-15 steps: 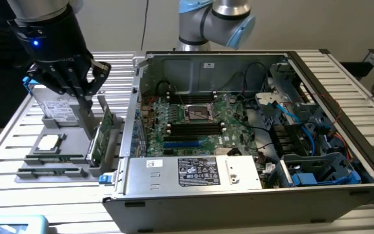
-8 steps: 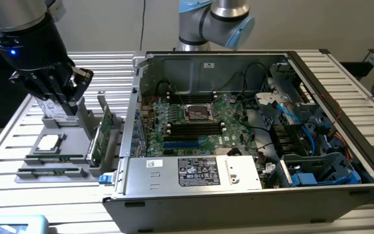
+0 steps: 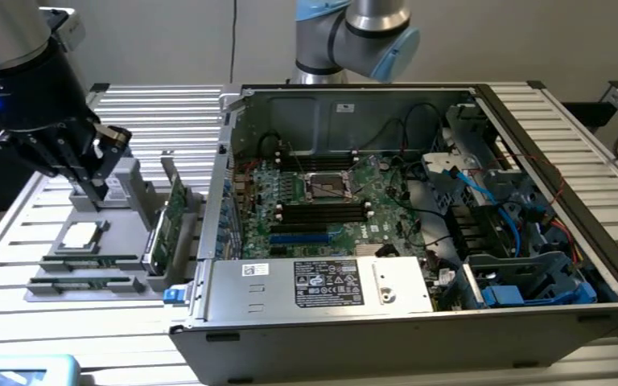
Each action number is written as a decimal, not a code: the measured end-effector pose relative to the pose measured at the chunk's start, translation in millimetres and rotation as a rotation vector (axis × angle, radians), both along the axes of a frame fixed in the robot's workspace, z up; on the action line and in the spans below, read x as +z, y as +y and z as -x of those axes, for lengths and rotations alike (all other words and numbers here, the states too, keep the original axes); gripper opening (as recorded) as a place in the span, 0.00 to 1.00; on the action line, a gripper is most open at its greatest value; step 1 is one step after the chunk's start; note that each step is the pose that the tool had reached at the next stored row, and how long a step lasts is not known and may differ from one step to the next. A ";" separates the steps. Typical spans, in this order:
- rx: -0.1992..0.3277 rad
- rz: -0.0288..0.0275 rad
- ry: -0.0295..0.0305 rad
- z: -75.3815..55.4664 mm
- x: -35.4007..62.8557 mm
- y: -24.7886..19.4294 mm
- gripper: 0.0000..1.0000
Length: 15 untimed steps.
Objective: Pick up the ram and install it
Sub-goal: 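Reach for the ram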
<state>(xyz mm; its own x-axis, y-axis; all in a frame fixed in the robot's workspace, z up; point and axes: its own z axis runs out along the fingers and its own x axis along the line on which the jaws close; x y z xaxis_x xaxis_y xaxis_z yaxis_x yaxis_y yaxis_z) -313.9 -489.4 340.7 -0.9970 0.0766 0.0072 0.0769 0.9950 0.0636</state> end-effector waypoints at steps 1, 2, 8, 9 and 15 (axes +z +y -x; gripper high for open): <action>0.000 0.0000 0.0000 3.5 -1.7 0.0 0.11; 0.000 -0.0001 0.0001 7.2 -3.3 0.0 0.11; 0.000 0.0000 0.0001 24.6 -8.2 -1.1 0.11; 0.000 -0.0001 0.0001 26.6 -8.8 -1.8 0.11; 0.000 -0.0001 0.0001 35.4 -12.0 -3.4 0.11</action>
<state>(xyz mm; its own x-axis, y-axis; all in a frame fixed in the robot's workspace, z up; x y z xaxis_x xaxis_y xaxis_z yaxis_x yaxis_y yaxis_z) -349.3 -492.8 328.6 -0.9970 0.0766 0.0074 0.0769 0.9950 0.0636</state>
